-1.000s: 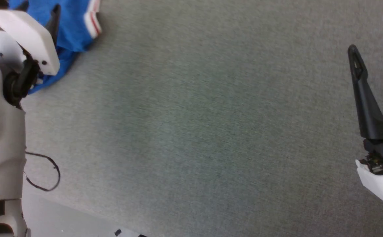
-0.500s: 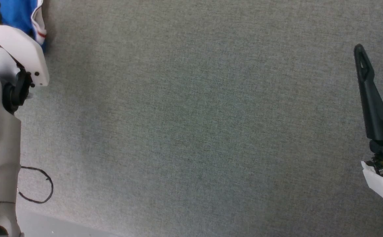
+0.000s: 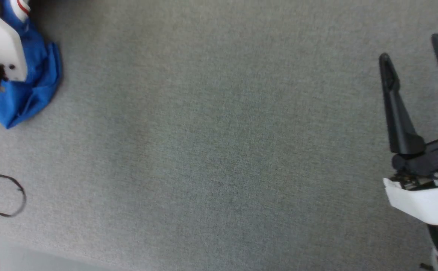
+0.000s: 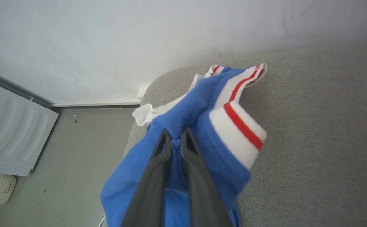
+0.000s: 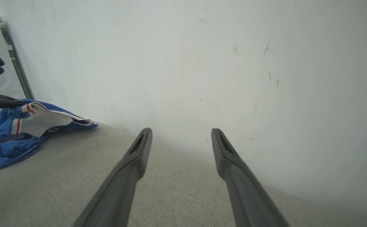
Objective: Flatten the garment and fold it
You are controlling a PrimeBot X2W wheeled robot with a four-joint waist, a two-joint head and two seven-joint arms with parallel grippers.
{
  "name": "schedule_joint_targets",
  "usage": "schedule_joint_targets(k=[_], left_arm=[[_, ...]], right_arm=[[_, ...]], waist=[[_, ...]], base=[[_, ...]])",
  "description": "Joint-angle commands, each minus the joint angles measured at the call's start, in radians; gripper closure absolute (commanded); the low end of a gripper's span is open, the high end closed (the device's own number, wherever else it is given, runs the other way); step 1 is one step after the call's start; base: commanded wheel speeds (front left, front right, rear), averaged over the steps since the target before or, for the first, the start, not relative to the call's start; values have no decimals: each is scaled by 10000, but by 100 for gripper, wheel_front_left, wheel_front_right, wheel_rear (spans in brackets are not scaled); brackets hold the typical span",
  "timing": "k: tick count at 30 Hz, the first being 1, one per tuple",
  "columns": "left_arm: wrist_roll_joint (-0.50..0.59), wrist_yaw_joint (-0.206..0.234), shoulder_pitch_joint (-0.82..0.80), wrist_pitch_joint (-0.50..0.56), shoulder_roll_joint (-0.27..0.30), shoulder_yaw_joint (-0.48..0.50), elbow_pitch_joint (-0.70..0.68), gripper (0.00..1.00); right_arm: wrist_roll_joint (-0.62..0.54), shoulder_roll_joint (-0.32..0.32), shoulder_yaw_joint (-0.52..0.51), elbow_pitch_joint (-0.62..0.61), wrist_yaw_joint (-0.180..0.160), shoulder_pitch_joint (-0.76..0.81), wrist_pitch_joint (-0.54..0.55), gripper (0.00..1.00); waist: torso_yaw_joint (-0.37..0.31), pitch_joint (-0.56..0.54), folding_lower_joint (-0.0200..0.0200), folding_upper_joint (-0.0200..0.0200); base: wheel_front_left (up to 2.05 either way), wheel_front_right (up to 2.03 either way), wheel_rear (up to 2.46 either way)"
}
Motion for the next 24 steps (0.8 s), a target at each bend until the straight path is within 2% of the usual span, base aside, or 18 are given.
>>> schedule_joint_targets(k=[1,5,10,14,19,24], left_arm=[[113,-144,-321,-143,214,-86,-310,100],[192,-408,-916,-297,333,-336,-1001,100],[40,-652,-2034,-373,-20,-727,-1703,100],[-344,-713,-3025,-309,-728,-911,-2006,100],[-879,-646,-4121,-240,-1882,-1085,-2060,100],[-1474,-634,-4500,-2,-3096,-1414,-1873,100]], right_arm=[[75,238,0,265,-19,155,-255,0],[34,722,-126,763,-19,525,-713,0],[27,1165,-375,1278,-19,1049,-1205,0],[49,1363,-569,1571,-19,1347,-1523,0],[173,1437,-828,1819,-19,1577,-1803,0],[497,1443,-1308,1951,-19,1761,-1996,0]], waist=[[-246,-1252,1,0],[-396,-2220,1,0],[-598,-3313,1,0],[-834,-4006,1,0],[-1225,-4607,1,0],[-1644,-4882,1,0]], base=[[0,0,0],[0,0,0],[0,0,0],[0,0,0],[0,0,0],[0,0,0]])
